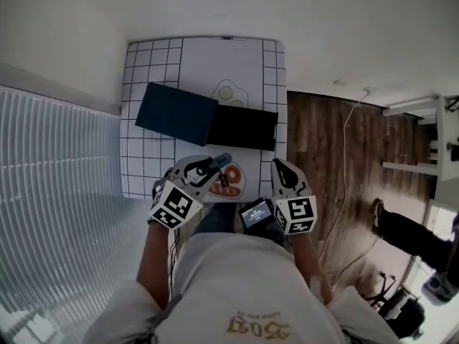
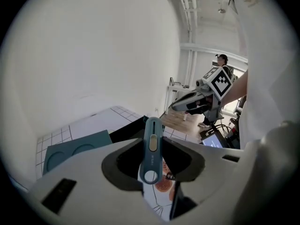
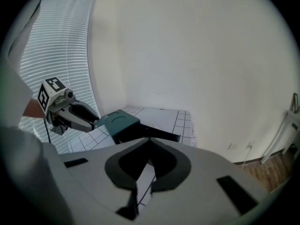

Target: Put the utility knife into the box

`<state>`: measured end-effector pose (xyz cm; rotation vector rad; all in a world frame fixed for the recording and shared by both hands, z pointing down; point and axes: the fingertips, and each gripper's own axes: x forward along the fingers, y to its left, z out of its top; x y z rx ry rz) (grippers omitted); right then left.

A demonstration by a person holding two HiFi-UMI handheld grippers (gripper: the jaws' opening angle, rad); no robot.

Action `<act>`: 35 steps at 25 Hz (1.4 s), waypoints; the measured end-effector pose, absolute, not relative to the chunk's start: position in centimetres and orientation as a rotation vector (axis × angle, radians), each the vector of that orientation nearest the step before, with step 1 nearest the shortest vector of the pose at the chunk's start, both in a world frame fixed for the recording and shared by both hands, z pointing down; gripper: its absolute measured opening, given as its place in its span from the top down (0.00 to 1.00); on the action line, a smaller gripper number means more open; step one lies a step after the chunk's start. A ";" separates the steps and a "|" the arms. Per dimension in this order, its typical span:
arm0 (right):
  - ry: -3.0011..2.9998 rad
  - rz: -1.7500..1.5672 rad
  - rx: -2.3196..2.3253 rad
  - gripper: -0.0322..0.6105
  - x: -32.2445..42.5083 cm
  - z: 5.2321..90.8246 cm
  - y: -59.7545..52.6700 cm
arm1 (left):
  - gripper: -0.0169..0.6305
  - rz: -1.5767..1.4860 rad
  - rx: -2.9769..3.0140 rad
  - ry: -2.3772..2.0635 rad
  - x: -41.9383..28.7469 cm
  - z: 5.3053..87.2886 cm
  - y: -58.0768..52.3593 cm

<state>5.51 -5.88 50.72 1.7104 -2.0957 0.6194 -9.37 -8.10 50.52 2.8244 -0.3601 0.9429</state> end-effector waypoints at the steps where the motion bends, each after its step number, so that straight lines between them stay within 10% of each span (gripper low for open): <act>1: -2.095 0.616 1.727 0.94 5.7 50.4 -6.0 | 0.76 0.924 2.830 -0.383 -9.4 50.1 -8.3; 35: -2.014 0.500 2.009 0.94 8.4 44.8 -4.6 | 0.76 0.700 3.008 -0.445 -7.1 41.4 -11.0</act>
